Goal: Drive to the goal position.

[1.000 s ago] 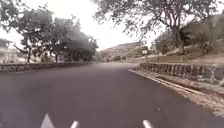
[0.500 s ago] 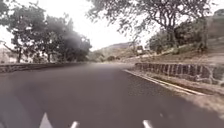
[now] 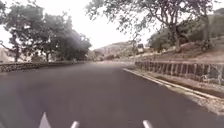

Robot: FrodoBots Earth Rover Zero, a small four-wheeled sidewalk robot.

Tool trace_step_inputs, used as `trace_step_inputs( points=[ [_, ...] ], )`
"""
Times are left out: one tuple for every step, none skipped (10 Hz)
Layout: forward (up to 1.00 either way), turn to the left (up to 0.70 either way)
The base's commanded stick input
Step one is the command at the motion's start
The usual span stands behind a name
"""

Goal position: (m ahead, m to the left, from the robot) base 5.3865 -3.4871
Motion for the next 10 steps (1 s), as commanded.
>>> trace_step_inputs(
  points=[
    [0.5, 0.0],
    [0.5, 0.0],
    [0.5, 0.0],
    [0.5, 0.0],
    [0.5, 0.0],
    [0.5, 0.0],
    [0.5, 0.0],
    [0.5, 0.0],
    [0.5, 0.0],
    [0.5, 0.0]
  ],
)
